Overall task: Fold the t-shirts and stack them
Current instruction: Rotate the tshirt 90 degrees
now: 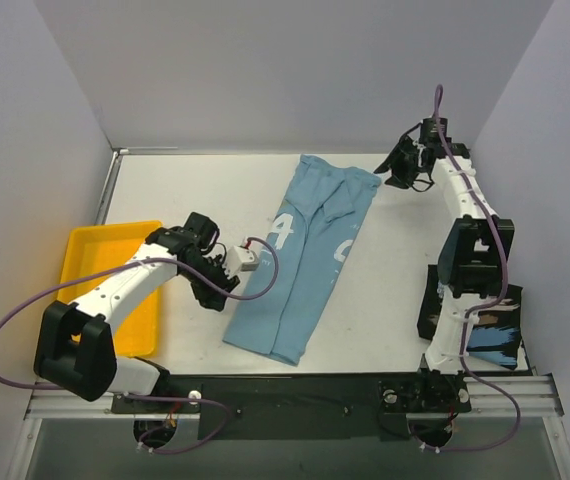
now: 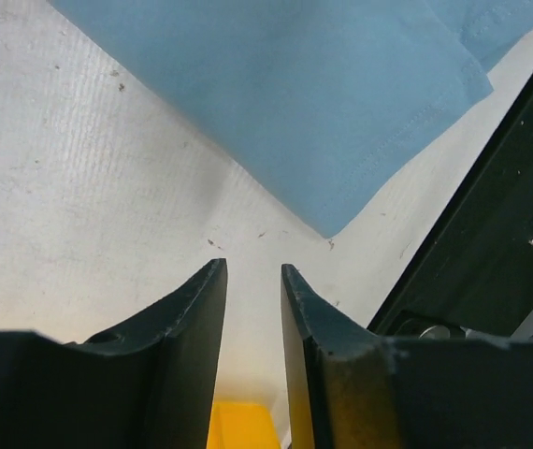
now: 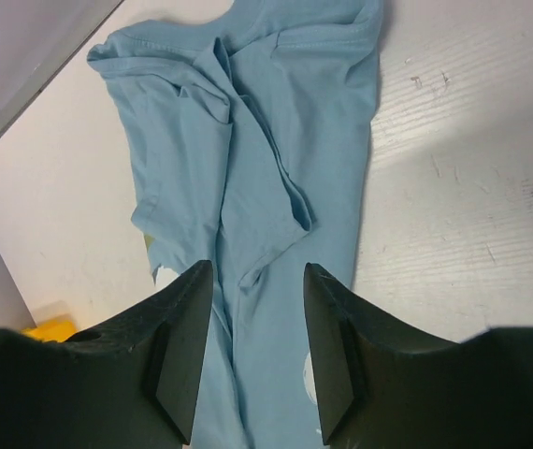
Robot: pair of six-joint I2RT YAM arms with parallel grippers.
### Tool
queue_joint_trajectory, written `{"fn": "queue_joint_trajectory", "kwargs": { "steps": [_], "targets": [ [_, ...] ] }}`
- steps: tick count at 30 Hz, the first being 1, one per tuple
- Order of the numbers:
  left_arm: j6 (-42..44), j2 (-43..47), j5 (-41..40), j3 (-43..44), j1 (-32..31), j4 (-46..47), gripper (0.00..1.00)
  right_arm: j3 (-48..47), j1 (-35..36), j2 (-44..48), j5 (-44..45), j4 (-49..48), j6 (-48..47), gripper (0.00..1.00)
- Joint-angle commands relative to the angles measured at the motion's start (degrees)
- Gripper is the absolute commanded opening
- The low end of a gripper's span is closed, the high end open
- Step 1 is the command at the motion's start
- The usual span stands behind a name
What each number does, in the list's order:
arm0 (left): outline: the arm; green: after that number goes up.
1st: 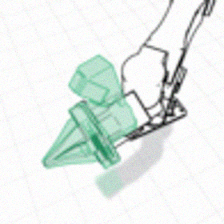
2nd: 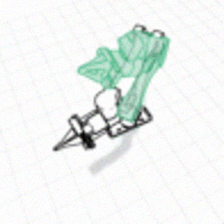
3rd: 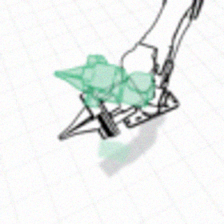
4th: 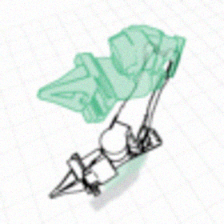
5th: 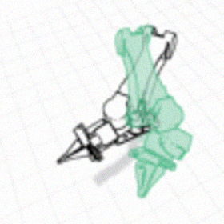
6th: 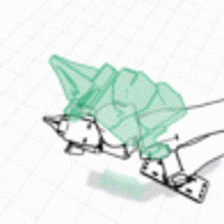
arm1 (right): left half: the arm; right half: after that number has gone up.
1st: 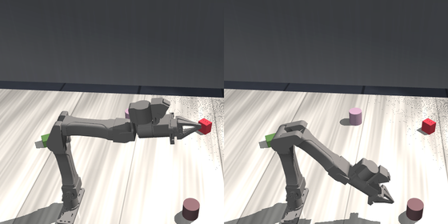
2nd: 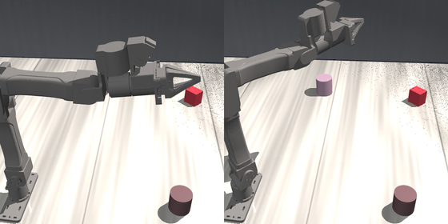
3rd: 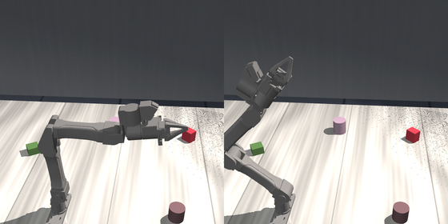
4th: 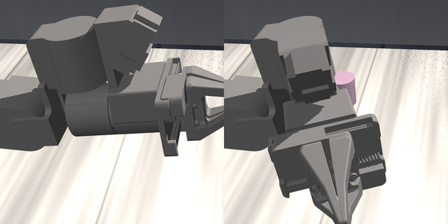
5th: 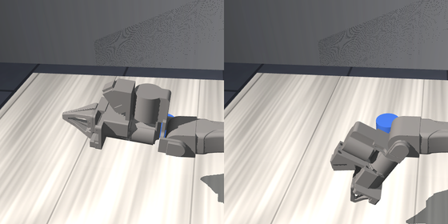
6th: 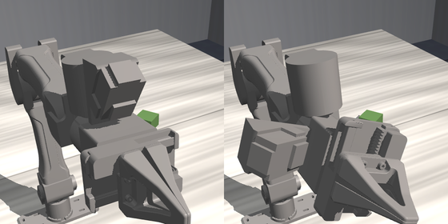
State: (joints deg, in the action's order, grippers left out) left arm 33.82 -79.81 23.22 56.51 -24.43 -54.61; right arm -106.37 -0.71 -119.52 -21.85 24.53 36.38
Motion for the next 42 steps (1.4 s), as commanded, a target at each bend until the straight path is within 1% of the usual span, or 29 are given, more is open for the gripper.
{"fn": "queue_joint_trajectory", "kwargs": {
  "steps": [1, 4, 6, 11, 13, 14, 16, 19, 20, 22, 23, 24, 25, 26, 27, 28, 29, 30, 32, 33, 34, 35, 36, 37, 38, 39, 40, 41, 42],
  "targets": [
    [12.82, 2.82, 3.93, 2.03, -0.62, -8.05, 0.41, 1.44, 0.01, -8.06, 0.76, 1.39, 2.01, 0.4],
    [19.42, 2.73, 8.49, 0.53, -1.94, -8.85, 0.46, -4.17, -0.08, -13.97, -1.44, 1.39, 5.27, 0.4],
    [20.84, 2.38, 10.86, 0.7, -2.82, -7.19, 0.47, -7.69, -0.34, -18.19, -2.93, 1.57, 7.56, 0.41],
    [23.39, 3.52, 11.32, -0.78, -5.8, -3.05, 0.49, -12.98, -0.26, -24.78, -4.6, 1.13, 11.6, 0.4],
    [24.79, 3.79, 10.18, -2.1, -6.95, -1.99, 0.49, -15.7, 0.09, -27.58, -6.71, -0.62, 13.18, 0.25],
    [25.32, 3.96, 10.18, -2.45, -7.56, -1.12, 0.49, -18.5, 0.27, -29.87, -8.46, -1.76, 14.49, 0.1],
    [26.11, 3.79, 10.18, -3.51, -8.27, 0.55, 0.49, -23.77, 0.36, -33.29, -9.7, -2.91, 17.04, 0.0],
    [28.83, 2.91, 8.6, -4.3, -10.37, 3.44, 0.51, -28.89, -0.08, -36.13, -10.84, -8.95, 22.75, 0.0],
    [29.02, 2.21, 8.07, -4.48, -11.68, 4.24, 0.52, -29.59, -0.17, -36.65, -10.94, -15.33, 26.25, 0.0],
    [29.81, 1.07, 6.58, -5.09, -13.45, 6.79, 0.54, -32.48, 0.01, -37.62, -9.89, -21.78, 29.43, 0.0],
    [29.9, 0.71, 5.18, -5.62, -15.2, 9.15, 0.54, -35.37, 0.27, -38.06, -9.27, -22.77, 29.8, 0.0],
    [29.9, 0.01, 4.47, -5.88, -16.17, 10.48, 0.54, -36.1, 0.36, -38.15, -9.18, -23.99, 29.89, 0.11],
    [29.98, -0.26, 3.24, -6.23, -17.83, 12.23, 0.54, -35.41, 0.36, -37.63, -9.44, -25.66, 29.37, 0.26],
    [30.07, -0.43, 2.97, -6.41, -18.63, 12.86, 0.54, -34.27, 0.36, -35.19, -9.44, -25.68, 27.8, 0.34],
    [29.81, -0.69, 2.97, -6.33, -19.86, 13.91, 0.55, -30.34, 0.36, -33.68, -9.01, -25.42, 26.3, 0.44],
    [29.9, -0.78, 3.32, -6.15, -20.13, 13.92, 0.55, -28.13, 0.27, -29.58, -8.48, -24.8, 22.98, 0.47],
    [29.98, -0.7, 4.1, -6.24, -20.66, 14.18, 0.55, -23.67, 0.1, -27.01, -6.39, -21.14, 19.55, 0.52],
    [30.25, -0.7, 4.28, -6.76, -20.84, 14.44, 0.66, -21.45, -0.25, -23.07, -5.06, -18.93, 17.43, 0.54],
    [32.78, -0.35, 3.85, -8.34, -21.36, 16.28, 0.67, -16.52, -0.96, -16.31, 1.6, -10.41, 12.94, 0.56],
    [33.67, -0.26, 3.06, -8.87, -21.97, 17.59, 0.67, -12.15, -1.05, -11.92, 2.76, -5.42, 10.32, 0.56],
    [34.98, -0.17, 2.45, -9.83, -22.16, 18.48, 0.68, -9.76, -1.05, -8.91, 5.04, -3.55, 9.07, 0.57],
    [35.43, 0.09, 1.66, -10.19, -22.42, 20.31, 0.68, -3.47, -0.79, -3.4, 5.93, -0.4, 6.62, 0.57],
    [37.0, 0.18, 0.95, -11.32, -22.59, 21.72, 0.69, -0.28, 0.09, -0.82, 6.55, 0.77, 5.47, 0.57],
    [37.63, 0.53, 0.6, -12.12, -22.6, 23.04, 0.69, 7.15, 0.36, 4.94, 6.81, 2.52, 3.11, 0.57],
    [37.98, 0.62, 0.07, -13.26, -22.86, 25.14, 0.71, 14.62, 2.53, 7.61, 7.16, 3.23, 1.69, 0.57],
    [38.51, 0.8, -0.11, -13.88, -23.12, 25.69, 0.73, 17.83, 3.25, 13.47, 7.43, 5.24, -0.15, 0.56],
    [39.29, 1.06, -0.11, -14.58, -23.56, 26.48, 0.73, 25.08, 5.17, 16.14, 8.56, 6.04, -1.04, 0.54],
    [39.39, 1.5, -0.19, -14.94, -24.0, 27.01, 0.76, 28.37, 6.76, 21.91, 9.01, 7.62, -2.01, 0.54],
    [39.48, 1.67, -0.37, -15.55, -24.96, 27.79, 0.76, 35.19, 9.3, 24.84, 9.71, 8.24, -2.19, 0.54]
  ]
}}
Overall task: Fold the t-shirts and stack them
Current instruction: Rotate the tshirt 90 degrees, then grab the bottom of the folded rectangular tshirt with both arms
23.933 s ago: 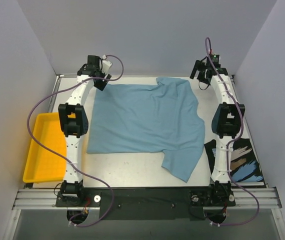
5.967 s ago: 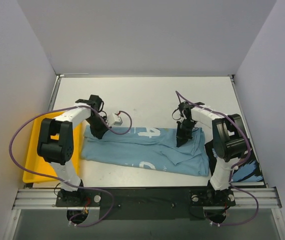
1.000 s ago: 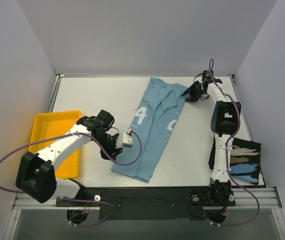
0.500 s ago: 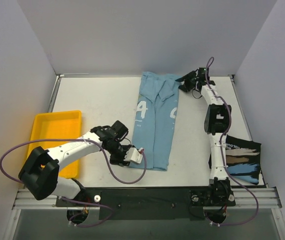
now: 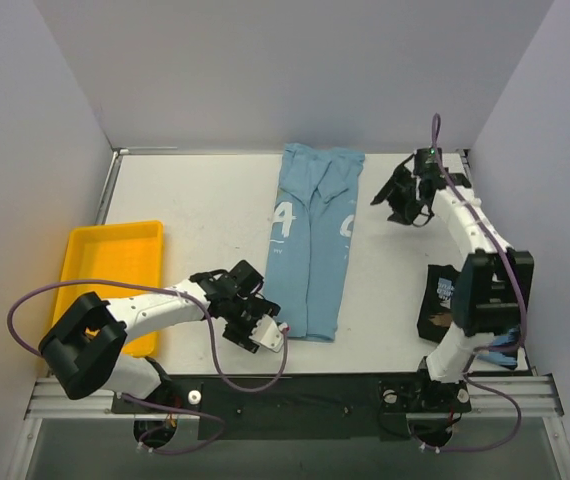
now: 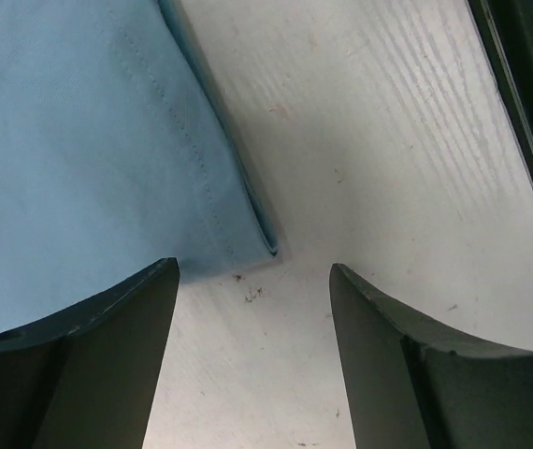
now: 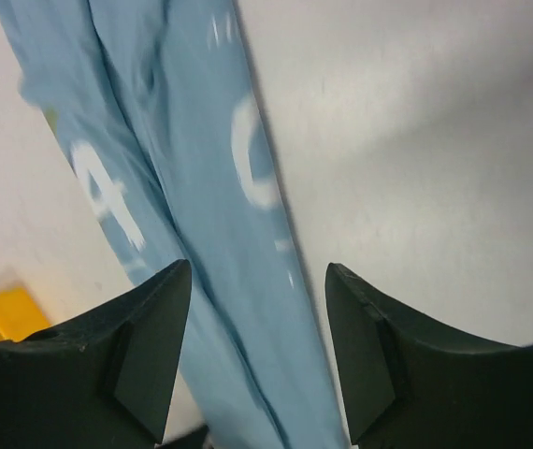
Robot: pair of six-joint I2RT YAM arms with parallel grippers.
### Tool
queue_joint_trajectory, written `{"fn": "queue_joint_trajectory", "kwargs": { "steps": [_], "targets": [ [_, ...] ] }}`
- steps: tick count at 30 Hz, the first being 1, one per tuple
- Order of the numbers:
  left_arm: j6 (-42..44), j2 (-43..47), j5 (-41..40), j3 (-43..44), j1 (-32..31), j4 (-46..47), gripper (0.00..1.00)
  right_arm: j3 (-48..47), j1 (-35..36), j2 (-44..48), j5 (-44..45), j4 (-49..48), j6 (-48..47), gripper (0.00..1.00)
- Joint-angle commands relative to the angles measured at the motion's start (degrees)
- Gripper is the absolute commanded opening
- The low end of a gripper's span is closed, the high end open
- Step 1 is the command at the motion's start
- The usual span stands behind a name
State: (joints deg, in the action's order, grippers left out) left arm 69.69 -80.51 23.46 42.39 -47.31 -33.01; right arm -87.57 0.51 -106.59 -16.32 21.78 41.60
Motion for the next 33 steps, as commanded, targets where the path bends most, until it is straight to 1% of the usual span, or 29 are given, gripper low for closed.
{"fn": "queue_joint_trajectory", "kwargs": {
  "steps": [1, 2, 3, 4, 7, 9, 11, 12, 17, 19, 20, 21, 22, 23, 24, 25, 26, 27, 31, 33],
  "targets": [
    [3.52, 2.81, -0.7, -1.96, -2.52, 6.73, 0.78, 19.95, 9.75, 16.19, 4.1, 12.57, -7.07, 0.54],
    [3.52, 2.99, -0.7, -2.66, -3.39, 7.34, 0.79, 26.42, 12.81, 18.67, 2.79, 12.93, -6.37, 0.54],
    [3.78, 3.25, -0.7, -3.19, -3.75, 7.7, 0.8, 29.1, 14.24, 22.09, 1.39, 12.76, -4.71, 0.54],
    [4.31, 3.43, -0.87, -4.32, -4.54, 8.31, 0.82, 34.08, 17.65, 23.25, -0.28, 12.85, -3.65, 0.54],
    [4.05, 3.78, -2.45, -6.44, -5.95, 11.3, 0.88, 40.36, 24.43, 26.33, -1.87, 12.06, 1.62, 0.54],
    [3.52, 3.87, -3.16, -6.53, -6.3, 12.45, 0.89, 43.26, 30.14, 26.6, -3.02, 10.04, 4.43, 0.55],
    [4.22, 3.52, -3.69, -6.79, -6.48, 12.97, 0.89, 45.99, 32.17, 26.26, -4.68, 5.92, 7.17, 0.55],
    [4.92, 3.26, -4.21, -6.97, -6.48, 13.67, 0.89, 47.65, 32.53, 25.82, -6.78, 1.73, 8.13, 0.54],
    [8.08, 2.38, -5.09, -7.85, -6.66, 13.07, 0.9, 46.62, 32.97, 20.11, -8.64, 0.11, 6.47, 0.54],
    [9.4, 2.2, -5.53, -8.37, -6.66, 11.92, 0.85, 46.53, 33.15, 18.17, -9.6, -0.33, 6.03, 0.52],
    [10.02, 2.03, -5.62, -8.64, -6.66, 11.66, 0.78, 46.52, 33.15, 16.78, -10.05, -0.86, 5.77, 0.47],
    [10.98, 2.11, -6.32, -9.42, -6.66, 11.05, 0.72, 46.44, 33.15, 16.24, -10.75, -0.86, 5.59, 0.32],
    [11.69, 2.37, -6.67, -9.69, -6.66, 10.52, 0.58, 46.52, 33.15, 15.62, -10.93, -0.69, 5.16, 0.24],
    [12.39, 2.46, -6.94, -9.87, -6.66, 8.69, 0.55, 47.05, 33.06, 15.71, -10.32, -0.43, 5.07, 0.11],
    [12.66, 2.81, -7.03, -9.87, -6.66, 7.45, 0.48, 47.57, 32.89, 16.23, -9.79, 0.01, 4.98, 0.06],
    [13.36, 2.99, -7.29, -9.61, -6.66, 4.48, 0.46, 49.06, 32.28, 16.67, -9.44, 0.28, 4.89, 0.0],
    [13.97, 3.51, -7.47, -9.61, -6.66, 2.8, 0.41, 49.77, 31.31, 17.63, -9.35, 0.45, 4.72, 0.0],
    [14.24, 3.78, -7.73, -9.7, -6.66, 1.21, 0.38, 51.43, 30.78, 18.08, -9.17, 0.8, 4.37, 0.0],
    [14.59, 4.92, -7.91, -9.87, -6.74, -2.3, 0.36, 53.9, 28.14, 20.45, -8.12, 2.82, 2.17, 0.0],
    [14.34, 5.45, -7.21, -8.82, -7.09, -4.93, 0.38, 54.0, 27.09, 21.33, -7.77, 4.4, 0.86, 0.0]
  ]
}}
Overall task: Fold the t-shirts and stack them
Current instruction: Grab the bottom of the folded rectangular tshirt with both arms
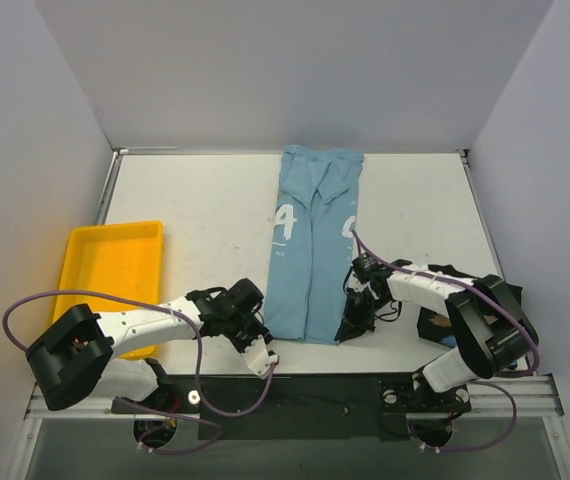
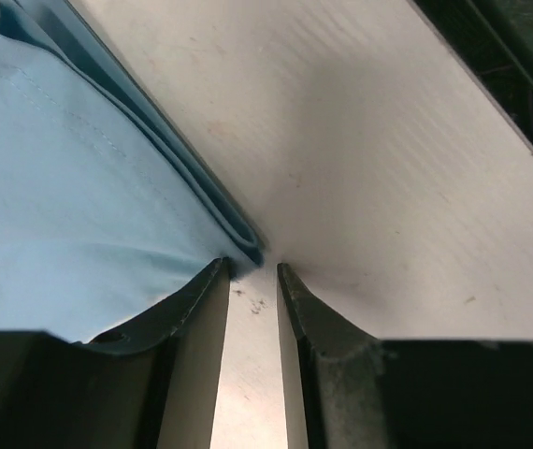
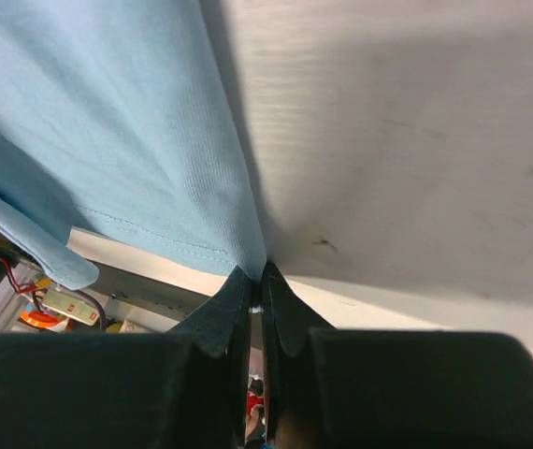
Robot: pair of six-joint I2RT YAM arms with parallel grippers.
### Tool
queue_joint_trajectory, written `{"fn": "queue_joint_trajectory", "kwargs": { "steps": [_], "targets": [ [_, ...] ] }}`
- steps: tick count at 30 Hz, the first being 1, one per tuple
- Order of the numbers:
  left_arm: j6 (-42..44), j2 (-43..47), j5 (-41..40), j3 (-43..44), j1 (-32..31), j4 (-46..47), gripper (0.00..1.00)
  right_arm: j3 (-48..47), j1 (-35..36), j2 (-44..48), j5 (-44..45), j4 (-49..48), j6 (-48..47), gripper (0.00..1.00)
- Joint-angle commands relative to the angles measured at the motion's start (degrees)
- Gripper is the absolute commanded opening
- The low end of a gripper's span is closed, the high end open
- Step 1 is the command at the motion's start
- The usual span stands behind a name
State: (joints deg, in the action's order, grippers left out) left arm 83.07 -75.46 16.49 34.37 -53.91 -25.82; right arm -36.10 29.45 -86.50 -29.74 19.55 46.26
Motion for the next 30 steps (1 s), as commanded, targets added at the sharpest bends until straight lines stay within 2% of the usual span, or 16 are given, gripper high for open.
{"fn": "queue_joint_trajectory", "kwargs": {
  "steps": [1, 5, 10, 15, 21, 23, 24, 25, 26, 27, 28, 29, 30],
  "targets": [
    [0.7, 0.4, 0.12, 0.34, -1.02, -13.1, 0.39, 2.44, -2.64, 1.85, 6.0, 6.9, -4.24, 0.0],
    [-3.16, 0.4, 1.69, 6.21, -3.74, -18.56, 0.57, 1.12, -2.82, 3.0, 5.31, 8.31, -6.01, 0.0],
    [-8.8, -3.01, 2.32, 13.52, -4.89, -10.66, 0.74, 0.24, -2.47, 2.91, 4.95, 9.89, -6.8, 0.0],
    [-1.52, -7.24, 0.91, 11.95, -5.85, -5.91, 0.8, 1.47, -3.26, 3.44, 5.39, 9.98, -7.41, 0.0],
    [-1.42, -9.7, 0.91, 8.44, -7.53, -0.56, 0.8, 1.03, -3.52, 3.18, 5.74, 9.89, -7.68, 0.0],
    [-2.03, -9.97, 0.65, 7.38, -7.53, 1.29, 0.74, 1.2, -3.79, 3.7, 5.48, 9.89, -7.76, 0.0],
    [-2.38, -9.97, 0.56, 6.86, -7.53, 1.65, 0.62, 1.55, -3.88, 4.05, 5.13, 9.98, -7.94, 0.0],
    [-2.73, -10.14, 0.47, 6.5, -7.53, 2.7, 0.43, 1.64, -3.88, 4.23, 5.04, 9.98, -8.03, 0.0],
    [-2.82, -10.06, 0.21, 5.72, -7.53, 3.49, 0.36, 1.9, -3.88, 4.58, 4.43, 9.98, -8.29, 0.0],
    [-3.52, -10.14, -0.05, 5.53, -7.53, 4.72, 0.19, 1.99, -3.88, 4.67, 3.99, 9.98, -8.73, 0.0],
    [-4.05, -10.23, -0.49, 5.1, -7.44, 5.08, 0.07, 2.08, -3.7, 5.28, 3.55, 9.98, -8.82, 0.0],
    [-4.49, -9.97, -0.58, 5.01, -7.52, 5.17, 0.0, 2.17, -3.61, 5.64, 3.28, 10.07, -9.17, 0.0],
    [-5.89, -9.79, -1.1, 5.18, -7.61, 5.0, 0.0, 2.08, -3.53, 6.86, 2.85, 10.16, -9.17, 0.0]
  ]
}}
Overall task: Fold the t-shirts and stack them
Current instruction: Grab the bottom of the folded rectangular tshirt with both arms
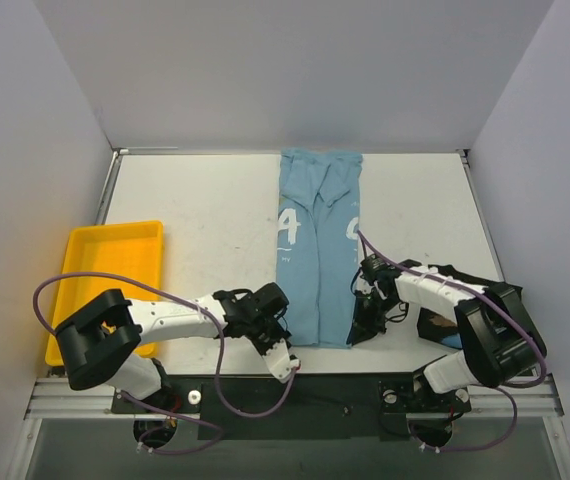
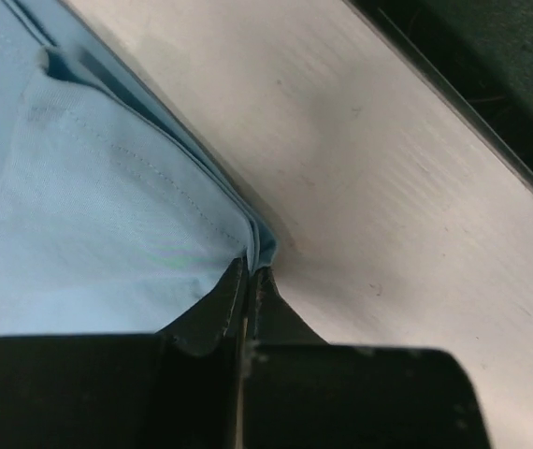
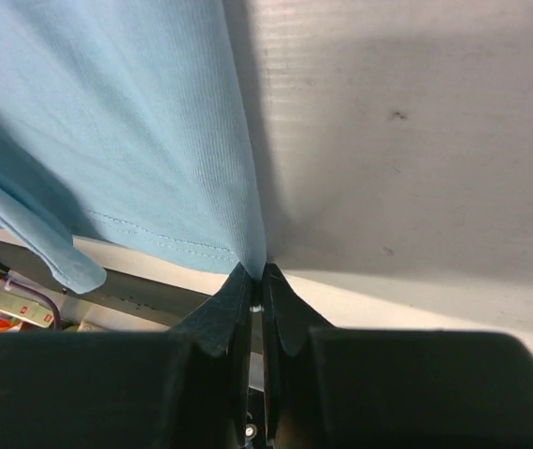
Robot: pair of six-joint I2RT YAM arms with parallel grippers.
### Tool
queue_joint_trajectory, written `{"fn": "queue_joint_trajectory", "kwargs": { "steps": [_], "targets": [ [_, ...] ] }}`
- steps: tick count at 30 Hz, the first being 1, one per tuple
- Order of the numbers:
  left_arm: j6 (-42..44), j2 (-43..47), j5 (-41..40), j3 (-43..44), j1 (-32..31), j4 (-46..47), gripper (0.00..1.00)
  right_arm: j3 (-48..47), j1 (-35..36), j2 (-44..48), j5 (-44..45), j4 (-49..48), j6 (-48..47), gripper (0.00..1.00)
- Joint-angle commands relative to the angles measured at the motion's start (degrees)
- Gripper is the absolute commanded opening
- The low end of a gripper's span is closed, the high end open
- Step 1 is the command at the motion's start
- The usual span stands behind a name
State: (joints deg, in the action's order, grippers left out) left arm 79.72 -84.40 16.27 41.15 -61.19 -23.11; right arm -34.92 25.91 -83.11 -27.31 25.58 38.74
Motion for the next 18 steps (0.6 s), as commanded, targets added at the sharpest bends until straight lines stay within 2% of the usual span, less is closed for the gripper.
{"fn": "queue_joint_trajectory", "kwargs": {
  "steps": [1, 5, 7, 8, 10, 12, 15, 18],
  "targets": [
    [-2.9, -0.24, -1.33, -1.16, -0.42, 1.67, 0.0, 0.99, 0.19, 4.79, -0.02, 4.73, -1.74, 0.0],
    [-10.19, 3.35, 0.15, 4.44, -0.69, -8.76, 0.0, 1.17, 1.42, 9.79, -1.25, 7.55, -0.78, 0.0],
    [-15.02, 5.02, 6.37, 9.18, -0.69, -17.82, 0.0, 0.9, 3.26, 12.95, -1.78, 9.57, 0.71, 0.0],
    [-18.25, 5.47, 6.93, 10.17, -0.69, -22.19, 0.0, 0.82, 4.14, 14.19, -1.78, 10.88, 2.03, 0.0],
    [-21.96, 6.79, 4.83, 11.85, -0.6, -24.42, 0.0, -0.32, 6.51, 17.53, -1.78, 13.68, 3.87, 0.0],
    [-22.15, 7.84, 4.99, 13.95, 0.63, -29.23, 0.0, -1.99, 8.71, 20.87, -1.43, 17.46, 5.28, 0.0],
    [-25.31, 8.37, 11.39, 20.18, 3.96, -36.19, 0.0, -5.41, 10.56, 25.79, -1.08, 23.01, 6.7, 0.0],
    [-28.47, 8.64, 14.4, 23.79, 6.42, -37.71, 0.0, -8.4, 10.39, 27.65, -1.08, 27.66, 7.05, 0.0]
  ]
}}
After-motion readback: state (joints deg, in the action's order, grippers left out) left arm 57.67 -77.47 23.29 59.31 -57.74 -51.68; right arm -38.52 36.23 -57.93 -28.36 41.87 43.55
